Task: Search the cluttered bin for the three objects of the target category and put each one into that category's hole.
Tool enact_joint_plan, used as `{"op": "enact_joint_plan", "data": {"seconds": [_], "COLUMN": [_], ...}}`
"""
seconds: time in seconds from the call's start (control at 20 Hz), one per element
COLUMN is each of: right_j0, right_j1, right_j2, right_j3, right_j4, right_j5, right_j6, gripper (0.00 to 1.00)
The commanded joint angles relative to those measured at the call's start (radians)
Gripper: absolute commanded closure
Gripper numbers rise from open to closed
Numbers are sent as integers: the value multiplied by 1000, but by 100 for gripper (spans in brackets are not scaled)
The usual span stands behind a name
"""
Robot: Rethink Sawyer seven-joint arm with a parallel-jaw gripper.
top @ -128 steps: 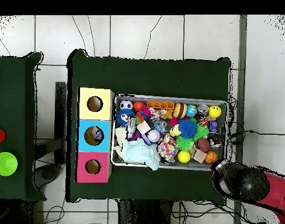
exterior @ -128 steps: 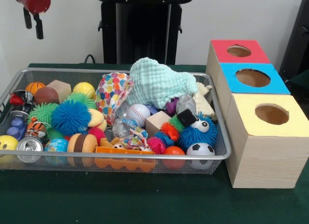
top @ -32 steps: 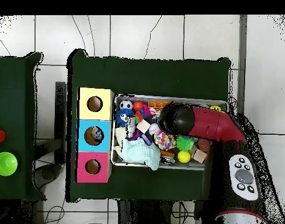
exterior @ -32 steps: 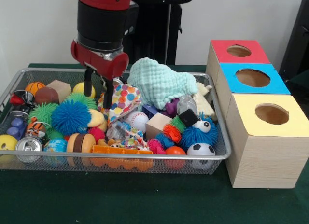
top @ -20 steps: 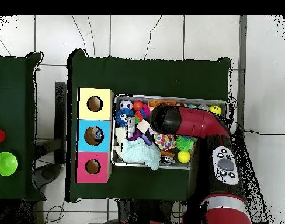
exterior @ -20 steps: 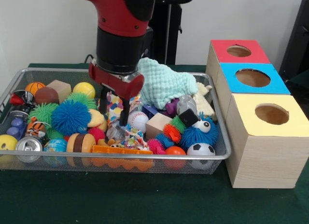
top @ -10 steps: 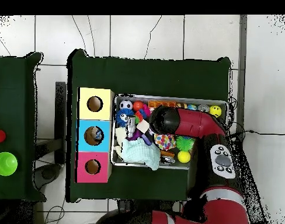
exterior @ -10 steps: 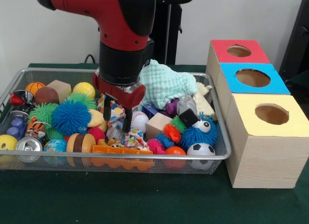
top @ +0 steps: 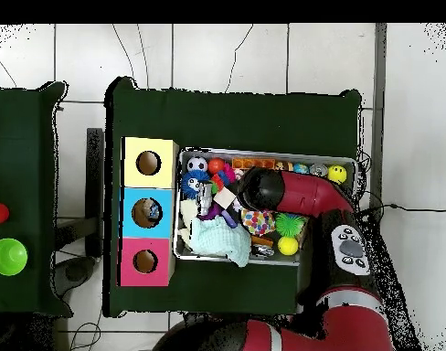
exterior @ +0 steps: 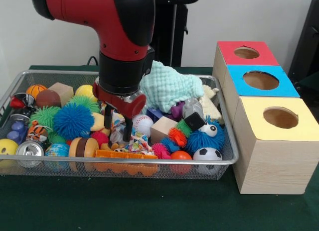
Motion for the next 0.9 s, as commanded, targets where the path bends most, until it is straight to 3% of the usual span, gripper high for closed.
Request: {"op": "enact_joint_plan", "data": {"seconds": [0.05,0.6,0.9], "right_j0": [-56,-69,-65], "right_j1": [70,103,84], "right_j2": [75,91,93], "right_j3": [-67,-112,-68], "right_j4": [7,1,-6], "right_j5": [-31,-15,-38], "right_j6": [7,-7,1], "gripper": [0,0,0]}}
